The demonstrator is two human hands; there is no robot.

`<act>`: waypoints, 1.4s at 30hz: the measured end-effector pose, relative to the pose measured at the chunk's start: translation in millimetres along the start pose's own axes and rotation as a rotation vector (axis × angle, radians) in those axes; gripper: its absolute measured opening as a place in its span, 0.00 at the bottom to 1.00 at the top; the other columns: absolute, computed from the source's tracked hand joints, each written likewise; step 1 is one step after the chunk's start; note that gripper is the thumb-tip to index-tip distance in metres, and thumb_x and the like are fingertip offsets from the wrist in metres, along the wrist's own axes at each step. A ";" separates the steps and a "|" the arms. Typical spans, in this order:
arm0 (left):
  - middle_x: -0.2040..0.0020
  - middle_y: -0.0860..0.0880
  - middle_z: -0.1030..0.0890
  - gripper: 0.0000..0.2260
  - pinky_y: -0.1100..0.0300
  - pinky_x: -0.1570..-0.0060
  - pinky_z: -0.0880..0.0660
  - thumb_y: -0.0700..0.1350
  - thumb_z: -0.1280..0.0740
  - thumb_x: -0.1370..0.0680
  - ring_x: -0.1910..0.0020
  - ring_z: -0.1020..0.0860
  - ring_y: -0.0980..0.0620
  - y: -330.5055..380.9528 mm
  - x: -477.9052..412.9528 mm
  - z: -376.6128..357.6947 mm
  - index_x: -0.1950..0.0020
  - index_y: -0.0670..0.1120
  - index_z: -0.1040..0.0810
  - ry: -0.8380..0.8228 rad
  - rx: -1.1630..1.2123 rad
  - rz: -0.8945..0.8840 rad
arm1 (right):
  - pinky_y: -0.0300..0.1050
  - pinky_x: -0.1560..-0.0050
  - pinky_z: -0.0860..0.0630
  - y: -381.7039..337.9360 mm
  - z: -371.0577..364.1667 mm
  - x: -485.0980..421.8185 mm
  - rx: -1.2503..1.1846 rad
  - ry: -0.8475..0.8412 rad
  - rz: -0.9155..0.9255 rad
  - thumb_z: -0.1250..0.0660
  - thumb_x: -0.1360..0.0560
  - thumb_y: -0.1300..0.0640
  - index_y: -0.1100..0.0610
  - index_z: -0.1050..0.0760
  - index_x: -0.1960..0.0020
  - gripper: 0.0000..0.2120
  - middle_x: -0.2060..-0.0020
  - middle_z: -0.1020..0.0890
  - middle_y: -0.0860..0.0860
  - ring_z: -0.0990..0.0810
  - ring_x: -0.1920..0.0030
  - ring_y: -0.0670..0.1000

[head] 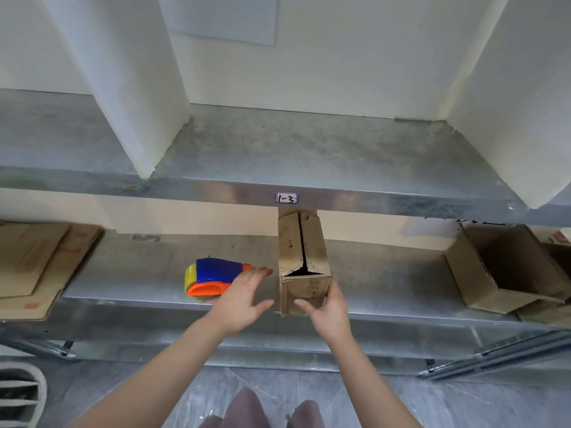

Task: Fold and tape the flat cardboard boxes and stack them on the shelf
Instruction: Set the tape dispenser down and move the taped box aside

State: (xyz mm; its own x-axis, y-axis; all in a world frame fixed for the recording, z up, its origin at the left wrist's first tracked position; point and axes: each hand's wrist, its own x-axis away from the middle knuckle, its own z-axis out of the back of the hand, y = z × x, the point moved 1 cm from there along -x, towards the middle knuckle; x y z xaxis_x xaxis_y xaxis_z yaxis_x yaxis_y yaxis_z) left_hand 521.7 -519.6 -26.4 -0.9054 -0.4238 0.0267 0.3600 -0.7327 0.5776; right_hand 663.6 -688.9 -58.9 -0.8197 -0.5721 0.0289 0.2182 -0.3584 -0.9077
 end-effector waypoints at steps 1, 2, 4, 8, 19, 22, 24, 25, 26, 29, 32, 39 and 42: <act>0.24 0.51 0.38 0.29 0.55 0.25 0.47 0.57 0.36 0.22 0.24 0.44 0.50 -1.6 3.2 7.5 0.24 0.52 0.40 -0.001 -0.160 -0.062 | 0.40 0.43 0.25 -2.0 2.0 4.2 -0.007 -0.002 -0.007 0.20 0.38 0.49 0.52 0.32 0.33 0.37 0.42 0.21 0.44 0.23 0.41 0.44; 0.23 0.52 0.39 0.29 0.55 0.25 0.50 0.59 0.39 0.21 0.23 0.46 0.50 -2.5 5.9 14.3 0.23 0.52 0.41 -0.005 -0.288 -0.120 | 0.35 0.45 0.25 -5.0 4.8 8.2 -0.015 0.001 -0.018 0.20 0.38 0.47 0.50 0.32 0.34 0.37 0.43 0.22 0.42 0.23 0.42 0.41; 0.22 0.53 0.41 0.28 0.53 0.24 0.54 0.60 0.41 0.21 0.22 0.49 0.50 -1.4 8.5 25.5 0.23 0.54 0.43 -0.023 -0.442 -0.195 | 0.25 0.51 0.28 -9.7 13.2 14.3 -0.028 0.030 -0.037 0.20 0.38 0.46 0.47 0.31 0.36 0.35 0.45 0.22 0.40 0.24 0.45 0.35; 0.23 0.52 0.41 0.27 0.52 0.25 0.52 0.58 0.42 0.21 0.23 0.47 0.48 12.9 3.5 36.9 0.23 0.54 0.42 -0.020 -0.537 -0.271 | 0.24 0.54 0.28 -8.7 42.2 20.7 -0.049 0.099 -0.054 0.19 0.39 0.51 0.49 0.30 0.38 0.33 0.50 0.21 0.34 0.24 0.48 0.31; 0.24 0.48 0.36 0.27 0.51 0.27 0.44 0.56 0.38 0.21 0.25 0.40 0.46 111.3 -30.2 -12.2 0.24 0.50 0.38 -0.007 -0.545 -0.322 | 0.29 0.53 0.27 16.0 179.4 26.0 -0.013 0.155 -0.001 0.19 0.38 0.54 0.36 0.32 0.45 0.31 0.50 0.24 0.31 0.25 0.47 0.33; 0.23 0.49 0.39 0.26 0.52 0.27 0.45 0.56 0.41 0.20 0.24 0.42 0.48 152.6 -42.5 -38.4 0.23 0.52 0.41 0.028 -0.578 -0.329 | 0.39 0.45 0.26 32.0 226.7 19.6 0.002 0.116 0.026 0.19 0.37 0.55 0.42 0.32 0.39 0.33 0.45 0.25 0.39 0.25 0.43 0.40; 0.23 0.49 0.39 0.26 0.52 0.27 0.46 0.56 0.41 0.20 0.24 0.43 0.48 181.3 -47.0 -56.1 0.23 0.52 0.41 0.038 -0.569 -0.311 | 0.39 0.43 0.27 42.4 255.9 15.9 0.001 0.073 0.036 0.19 0.36 0.55 0.44 0.33 0.36 0.34 0.42 0.25 0.42 0.25 0.41 0.41; 0.23 0.49 0.39 0.26 0.52 0.27 0.46 0.56 0.41 0.20 0.24 0.42 0.47 195.1 -49.2 -64.4 0.23 0.52 0.41 0.043 -0.554 -0.304 | 0.37 0.43 0.28 46.7 269.3 14.3 0.000 0.061 0.034 0.19 0.36 0.55 0.44 0.33 0.36 0.35 0.41 0.24 0.42 0.26 0.41 0.41; 0.24 0.49 0.38 0.26 0.52 0.27 0.45 0.56 0.41 0.20 0.24 0.42 0.47 208.4 -51.0 -72.0 0.23 0.52 0.40 0.045 -0.538 -0.300 | 0.35 0.44 0.28 50.9 281.4 13.3 -0.002 0.049 0.025 0.19 0.36 0.55 0.42 0.34 0.37 0.34 0.41 0.24 0.42 0.26 0.41 0.41; 0.25 0.48 0.36 0.27 0.51 0.28 0.43 0.55 0.39 0.20 0.25 0.40 0.46 243.1 -56.9 -93.9 0.23 0.51 0.40 0.042 -0.506 -0.313 | 0.32 0.46 0.29 66.3 311.3 8.5 -0.015 0.038 -0.002 0.19 0.36 0.55 0.41 0.33 0.40 0.32 0.43 0.23 0.43 0.25 0.43 0.40; 0.24 0.50 0.37 0.28 0.54 0.28 0.43 0.57 0.40 0.20 0.26 0.39 0.48 270.4 -64.9 -118.1 0.22 0.53 0.43 -0.003 -0.429 -0.270 | 0.31 0.48 0.28 80.7 329.6 2.2 -0.026 0.038 -0.036 0.19 0.36 0.57 0.44 0.31 0.42 0.30 0.44 0.22 0.44 0.24 0.44 0.40; 0.26 0.51 0.33 0.37 0.55 0.30 0.35 0.57 0.31 0.25 0.29 0.32 0.52 313.7 -91.7 -170.9 0.22 0.55 0.48 -0.175 0.312 -0.024 | 0.35 0.49 0.21 110.9 340.6 -14.7 -0.049 0.041 -0.095 0.19 0.36 0.55 0.44 0.29 0.45 0.26 0.50 0.20 0.40 0.21 0.49 0.38; 0.32 0.56 0.28 0.36 0.57 0.34 0.31 0.57 0.31 0.25 0.35 0.27 0.55 317.5 -106.8 -186.3 0.23 0.59 0.47 -0.191 0.454 0.028 | 0.37 0.43 0.25 117.9 339.8 -21.8 -0.042 0.077 -0.130 0.20 0.35 0.54 0.46 0.36 0.33 0.36 0.43 0.24 0.37 0.25 0.44 0.39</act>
State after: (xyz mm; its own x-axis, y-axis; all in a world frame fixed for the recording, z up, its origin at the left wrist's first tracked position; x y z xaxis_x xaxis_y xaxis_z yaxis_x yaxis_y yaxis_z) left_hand 774.7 -806.2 2.1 -0.9371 -0.3039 0.1716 0.2887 -0.3985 0.8706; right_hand 887.2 -969.4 -24.3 -0.8780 -0.4641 0.1170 0.0863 -0.3939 -0.9151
